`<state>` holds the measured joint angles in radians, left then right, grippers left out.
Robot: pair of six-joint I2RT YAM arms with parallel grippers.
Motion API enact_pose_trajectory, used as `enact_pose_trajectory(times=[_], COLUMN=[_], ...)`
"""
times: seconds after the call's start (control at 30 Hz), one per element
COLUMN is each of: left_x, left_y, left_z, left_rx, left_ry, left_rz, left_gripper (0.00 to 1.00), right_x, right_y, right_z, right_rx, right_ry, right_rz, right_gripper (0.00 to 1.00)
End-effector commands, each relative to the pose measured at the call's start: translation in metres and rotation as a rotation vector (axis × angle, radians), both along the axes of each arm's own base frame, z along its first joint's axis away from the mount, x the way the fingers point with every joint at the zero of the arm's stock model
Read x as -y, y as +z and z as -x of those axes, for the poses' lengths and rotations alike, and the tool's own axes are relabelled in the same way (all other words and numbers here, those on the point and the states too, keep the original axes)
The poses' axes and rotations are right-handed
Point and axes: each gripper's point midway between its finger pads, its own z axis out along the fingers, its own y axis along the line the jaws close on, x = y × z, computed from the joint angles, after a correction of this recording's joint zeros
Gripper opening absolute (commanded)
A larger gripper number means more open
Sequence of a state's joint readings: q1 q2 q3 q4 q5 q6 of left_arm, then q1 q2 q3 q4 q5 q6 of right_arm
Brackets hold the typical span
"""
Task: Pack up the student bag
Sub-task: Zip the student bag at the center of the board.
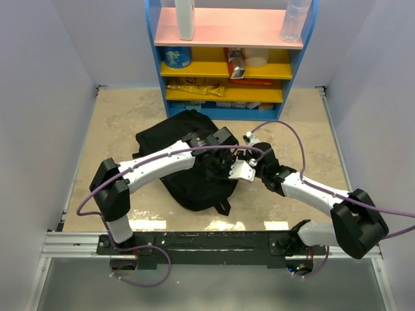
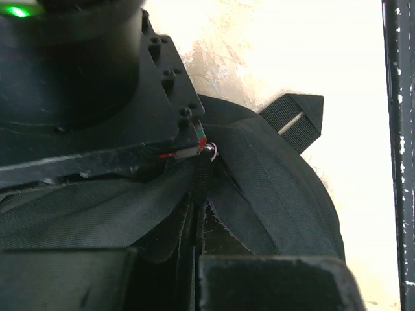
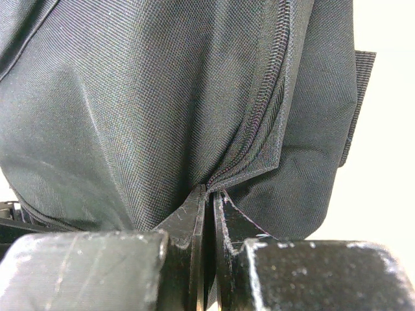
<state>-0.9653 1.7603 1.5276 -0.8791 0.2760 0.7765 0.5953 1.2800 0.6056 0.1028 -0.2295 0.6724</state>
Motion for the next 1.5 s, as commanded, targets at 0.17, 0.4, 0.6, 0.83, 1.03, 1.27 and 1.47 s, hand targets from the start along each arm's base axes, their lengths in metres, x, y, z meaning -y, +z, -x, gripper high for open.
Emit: enact_pose_trajectory(times=[0.17,0.4,0.6,0.83,1.03,1.27,1.47], left_x=[-0.044,-0.077,-0.092,-0.098,-0.106,-0.117,-0.128], left_y=[0.005,0.001,-0.009,-0.018,-0.014,-0.002,0.002], left_z=[0.022,0.030,0.040,0.052,0.058,0.071,0.075], left_rx=[0.011,0.054,0.035,-0.023,-0.029,-0.059,-0.056], left_ry=[0.014,0.039,0.030,-0.014,-0.033,-0.052,-0.055], left_rz=[-0.069,-0.106,-0.140,-0.174,-0.177,-0.173,-0.174], left_gripper=[0.00,0.00,0.00,0.00,0.00,0.00,0.00], right_x=[0.000,0.010,0.027,0.054,0.066,0.080,0.087], right_y=[0.025,0.030,0.028,0.023,0.016,0.025,0.025], right_z=[-0.014,-0.031,-0.044,-0.054,-0.062,-0.089,-0.109], right_rx=[0.069,0.090,0.099,0.116,0.112,0.151,0.158], right_ry=[-0.026,-0.078,-0.134,-0.223,-0.281,-0.364,-0.405], right_rz=[0.006,0.045,0.087,0.163,0.192,0.242,0.288], right_gripper=[0.00,0.00,0.00,0.00,0.00,0.00,0.00])
